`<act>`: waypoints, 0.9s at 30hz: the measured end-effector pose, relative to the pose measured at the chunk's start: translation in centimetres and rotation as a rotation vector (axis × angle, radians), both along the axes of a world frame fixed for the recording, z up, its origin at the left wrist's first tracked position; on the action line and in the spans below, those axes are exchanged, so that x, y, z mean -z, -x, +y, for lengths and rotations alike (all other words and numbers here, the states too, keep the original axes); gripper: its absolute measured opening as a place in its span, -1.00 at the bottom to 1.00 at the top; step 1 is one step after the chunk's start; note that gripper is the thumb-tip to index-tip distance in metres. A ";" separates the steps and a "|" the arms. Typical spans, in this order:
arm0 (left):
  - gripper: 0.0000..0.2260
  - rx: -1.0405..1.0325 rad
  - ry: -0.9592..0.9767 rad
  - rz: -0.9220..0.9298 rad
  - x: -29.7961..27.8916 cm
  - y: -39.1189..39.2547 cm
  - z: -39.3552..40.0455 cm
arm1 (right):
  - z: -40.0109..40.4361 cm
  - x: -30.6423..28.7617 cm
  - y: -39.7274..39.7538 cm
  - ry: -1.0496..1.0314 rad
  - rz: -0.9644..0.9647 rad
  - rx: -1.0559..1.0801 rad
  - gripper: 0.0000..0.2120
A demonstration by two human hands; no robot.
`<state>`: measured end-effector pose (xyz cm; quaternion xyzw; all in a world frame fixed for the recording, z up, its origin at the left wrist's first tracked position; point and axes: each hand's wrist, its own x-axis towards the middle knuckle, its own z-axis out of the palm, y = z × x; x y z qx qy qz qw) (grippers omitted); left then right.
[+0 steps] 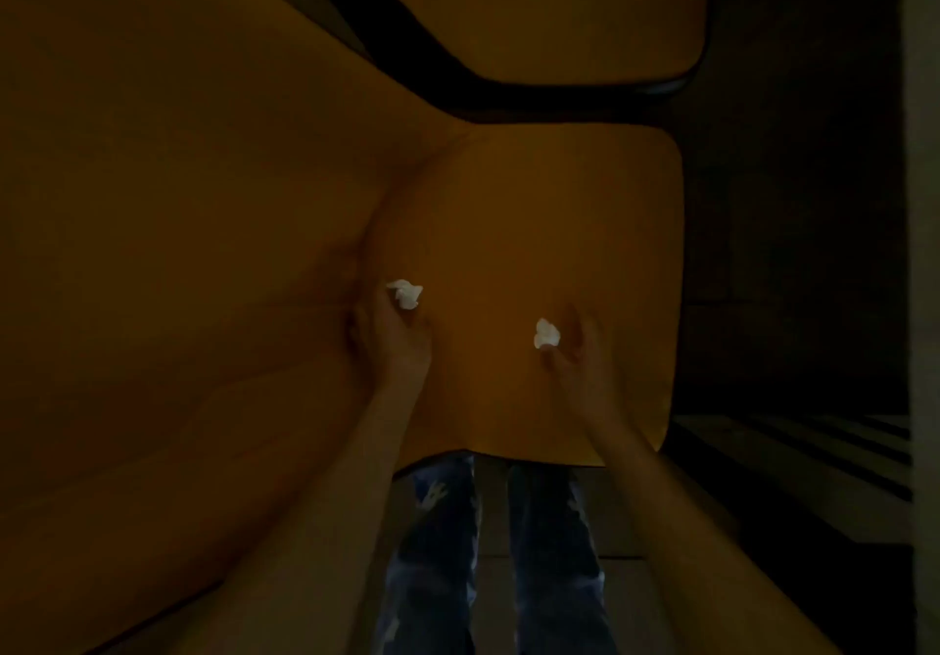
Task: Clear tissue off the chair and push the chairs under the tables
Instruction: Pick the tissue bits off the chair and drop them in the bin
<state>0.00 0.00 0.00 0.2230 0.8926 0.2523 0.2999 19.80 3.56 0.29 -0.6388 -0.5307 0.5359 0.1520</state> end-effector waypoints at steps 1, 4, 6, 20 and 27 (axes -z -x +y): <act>-0.69 0.011 0.032 0.000 0.2 0.3 0.1 | 0.1 0.2 0.0 0.004 -0.037 0.001 -0.64; -0.48 0.004 0.046 -0.051 0.8 0.8 0.8 | 0.0 1.2 0.3 -0.001 -0.139 -0.027 -0.61; -0.43 0.005 0.043 -0.073 1.2 0.9 1.3 | -0.1 1.8 0.5 -0.026 -0.169 -0.064 -0.62; -0.84 -0.052 -0.017 0.019 1.8 1.1 2.0 | 0.9 3.1 2.2 -0.099 -0.320 -0.106 -0.84; -0.95 -0.194 -0.141 -0.229 1.1 0.5 1.9 | 1.4 2.7 2.4 -0.045 -0.332 -0.047 -0.87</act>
